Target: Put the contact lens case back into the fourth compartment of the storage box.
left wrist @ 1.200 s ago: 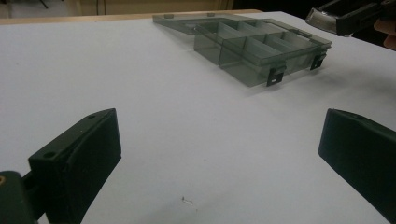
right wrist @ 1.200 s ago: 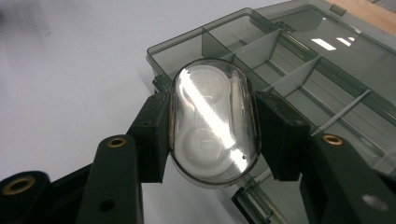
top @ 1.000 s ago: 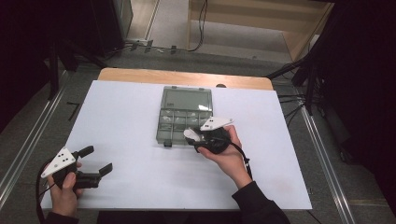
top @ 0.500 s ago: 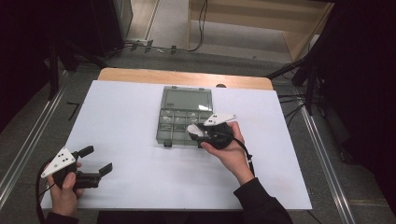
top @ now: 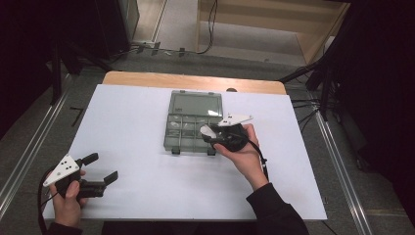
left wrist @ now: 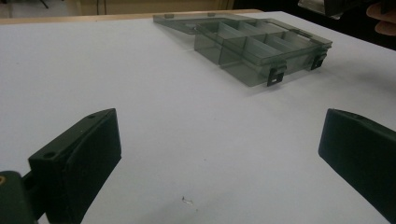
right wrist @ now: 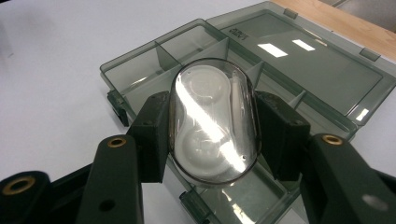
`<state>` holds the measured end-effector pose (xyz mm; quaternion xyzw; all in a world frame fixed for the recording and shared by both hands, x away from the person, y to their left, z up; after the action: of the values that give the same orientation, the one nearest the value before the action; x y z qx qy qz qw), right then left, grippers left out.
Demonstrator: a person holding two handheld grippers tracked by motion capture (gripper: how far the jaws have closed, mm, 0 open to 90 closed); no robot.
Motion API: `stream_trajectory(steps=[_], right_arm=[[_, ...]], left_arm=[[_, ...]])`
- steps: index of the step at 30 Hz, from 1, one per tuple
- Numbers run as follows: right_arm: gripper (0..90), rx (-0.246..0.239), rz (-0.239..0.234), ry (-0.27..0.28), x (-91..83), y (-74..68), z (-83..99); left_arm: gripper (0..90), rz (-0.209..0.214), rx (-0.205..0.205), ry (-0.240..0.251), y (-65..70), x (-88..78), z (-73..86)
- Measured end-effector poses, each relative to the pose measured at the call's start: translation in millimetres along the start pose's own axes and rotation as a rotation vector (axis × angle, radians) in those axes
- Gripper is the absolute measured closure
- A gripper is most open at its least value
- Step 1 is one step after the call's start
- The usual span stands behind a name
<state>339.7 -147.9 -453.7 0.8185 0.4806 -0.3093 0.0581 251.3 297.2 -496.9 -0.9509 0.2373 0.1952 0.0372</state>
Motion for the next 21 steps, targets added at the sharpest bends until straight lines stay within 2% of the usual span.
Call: stream_trajectory(steps=[10, 21], right_arm=[[46.7, 0.020, 0.015, 0.025, -7.6, 11.9, -3.0], [46.7, 0.036, 0.034, 0.042, -8.5, 23.5, -5.1]], left_arm=[[0.0, 0.000, 0.003, 0.001, 0.2, 0.2, 0.1], [0.0, 0.000, 0.004, 0.001, 0.3, 0.2, 0.1]])
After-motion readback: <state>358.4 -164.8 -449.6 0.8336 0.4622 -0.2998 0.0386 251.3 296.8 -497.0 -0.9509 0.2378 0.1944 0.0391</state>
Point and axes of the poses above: each handheld gripper's, and its own axes: x roughly forward along the jaws, z roughly out of its underside, y roughly to its right, the point moved 1 cm from there along x, roughly forward along the jaws, and after that the axes turned 15 degrees about -z, right-handed, at the moved point
